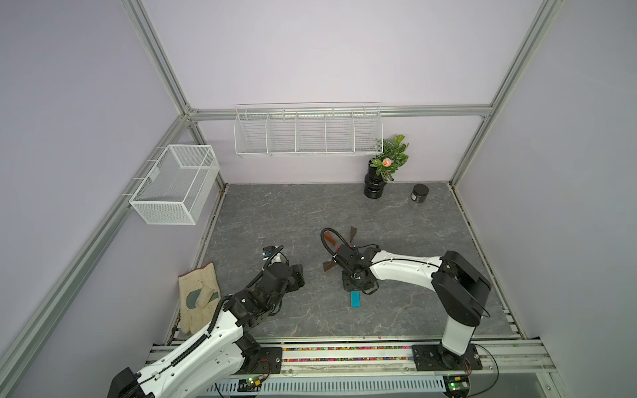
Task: Assemble a small pinwheel with building blocks
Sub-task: Assemble the building block at the center of the board.
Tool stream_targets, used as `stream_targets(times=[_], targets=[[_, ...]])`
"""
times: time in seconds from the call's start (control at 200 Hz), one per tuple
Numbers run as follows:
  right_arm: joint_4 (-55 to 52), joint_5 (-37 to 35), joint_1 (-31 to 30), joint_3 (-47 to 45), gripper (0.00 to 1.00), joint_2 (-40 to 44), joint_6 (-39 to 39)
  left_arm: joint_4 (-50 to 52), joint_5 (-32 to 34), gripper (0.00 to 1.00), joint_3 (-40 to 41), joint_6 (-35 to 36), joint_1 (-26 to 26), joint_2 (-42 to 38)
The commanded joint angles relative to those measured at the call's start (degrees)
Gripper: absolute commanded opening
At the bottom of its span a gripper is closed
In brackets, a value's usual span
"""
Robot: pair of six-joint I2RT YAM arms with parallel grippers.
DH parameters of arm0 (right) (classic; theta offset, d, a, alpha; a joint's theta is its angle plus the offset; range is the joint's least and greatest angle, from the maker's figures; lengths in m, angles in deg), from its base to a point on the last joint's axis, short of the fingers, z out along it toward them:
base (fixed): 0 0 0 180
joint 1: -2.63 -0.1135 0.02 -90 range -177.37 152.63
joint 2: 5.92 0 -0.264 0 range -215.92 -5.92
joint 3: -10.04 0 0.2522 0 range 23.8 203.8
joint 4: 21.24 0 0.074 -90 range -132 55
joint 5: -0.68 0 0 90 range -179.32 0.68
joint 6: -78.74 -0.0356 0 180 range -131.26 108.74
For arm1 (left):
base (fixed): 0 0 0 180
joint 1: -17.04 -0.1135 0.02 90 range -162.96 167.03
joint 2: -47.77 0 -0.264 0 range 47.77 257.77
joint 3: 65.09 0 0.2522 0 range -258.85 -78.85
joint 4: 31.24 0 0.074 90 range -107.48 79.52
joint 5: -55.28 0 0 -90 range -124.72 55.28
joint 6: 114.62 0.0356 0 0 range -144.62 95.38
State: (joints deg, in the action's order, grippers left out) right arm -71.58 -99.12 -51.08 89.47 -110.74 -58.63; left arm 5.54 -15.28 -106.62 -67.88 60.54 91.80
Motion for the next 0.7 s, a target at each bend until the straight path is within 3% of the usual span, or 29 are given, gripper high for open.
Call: stream_targets(times=[0.0,0.695], targets=[[-1.3,0.2,-0.1,-0.4,0.38,0.5,0.0,0.6,-0.1,0.78,0.4,-1.0,-0.2,-0.5],[-0.9,0.1,-0.1,0.5,0.38,-0.4,3.4,0.9,-0.1,0.78,0.6,-1.0,-0.2,-0.5]])
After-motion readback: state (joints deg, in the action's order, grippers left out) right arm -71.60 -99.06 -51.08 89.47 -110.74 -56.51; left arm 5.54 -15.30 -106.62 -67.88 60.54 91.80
